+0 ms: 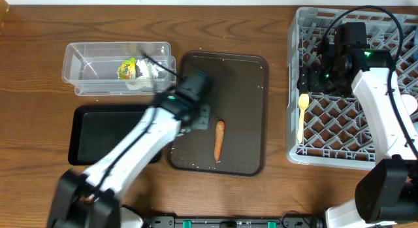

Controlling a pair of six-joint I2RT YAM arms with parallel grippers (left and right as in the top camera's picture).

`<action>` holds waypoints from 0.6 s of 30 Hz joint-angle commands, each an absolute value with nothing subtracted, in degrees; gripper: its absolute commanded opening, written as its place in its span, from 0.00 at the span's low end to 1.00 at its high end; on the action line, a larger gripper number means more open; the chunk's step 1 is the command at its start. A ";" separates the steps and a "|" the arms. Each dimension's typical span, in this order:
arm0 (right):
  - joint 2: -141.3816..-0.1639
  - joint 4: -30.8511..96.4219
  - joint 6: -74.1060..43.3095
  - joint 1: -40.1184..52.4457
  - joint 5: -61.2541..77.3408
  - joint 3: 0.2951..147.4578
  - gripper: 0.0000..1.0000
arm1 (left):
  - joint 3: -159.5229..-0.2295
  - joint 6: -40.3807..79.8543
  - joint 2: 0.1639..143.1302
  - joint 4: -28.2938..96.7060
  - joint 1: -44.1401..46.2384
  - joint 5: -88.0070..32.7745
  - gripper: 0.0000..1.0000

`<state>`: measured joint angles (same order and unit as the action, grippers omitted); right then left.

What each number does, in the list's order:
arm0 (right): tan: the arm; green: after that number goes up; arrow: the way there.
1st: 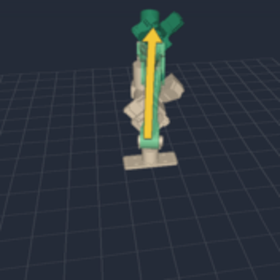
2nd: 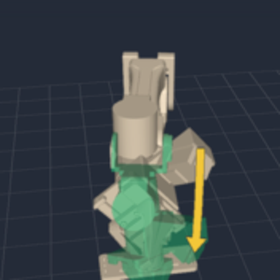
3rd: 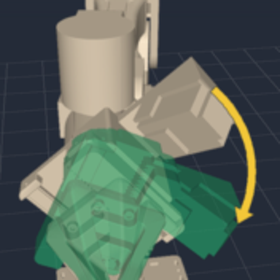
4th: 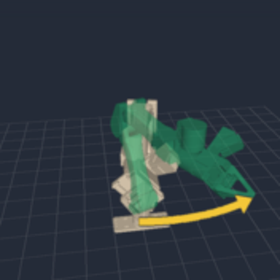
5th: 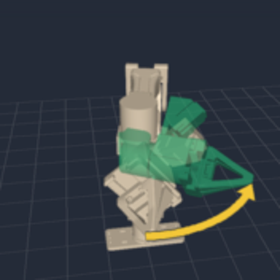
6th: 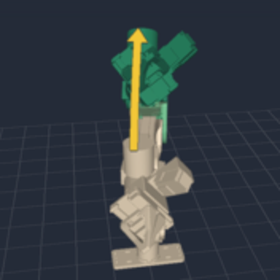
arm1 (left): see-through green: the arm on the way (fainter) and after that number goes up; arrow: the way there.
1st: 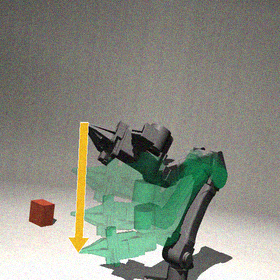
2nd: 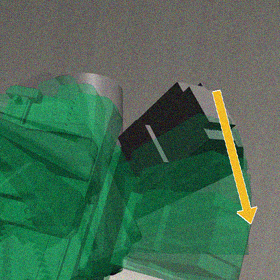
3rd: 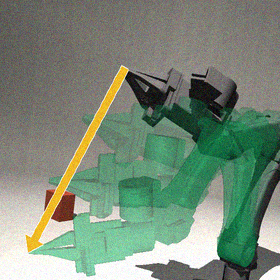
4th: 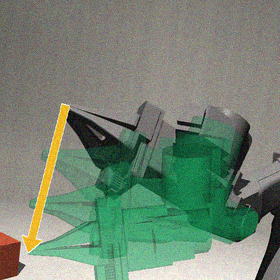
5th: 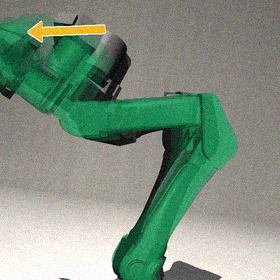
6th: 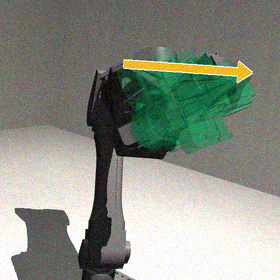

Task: Sort waste into correct bins and load items into the dishwasher rack
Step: 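Carry rice bowl left and tip rice onto black tray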

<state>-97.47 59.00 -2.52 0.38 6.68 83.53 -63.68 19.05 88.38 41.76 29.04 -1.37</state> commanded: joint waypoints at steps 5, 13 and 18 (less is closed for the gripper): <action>-96.68 59.13 -2.70 0.38 7.09 84.31 0.88 | -65.19 17.74 81.58 42.87 14.37 -16.80 0.06; -96.68 59.16 -2.70 0.40 7.09 84.31 0.88 | -59.44 9.96 81.67 41.45 -6.37 -37.50 0.06; -96.68 59.13 -2.70 0.32 7.09 84.31 0.88 | -54.04 4.67 81.78 38.04 -18.31 -52.45 0.06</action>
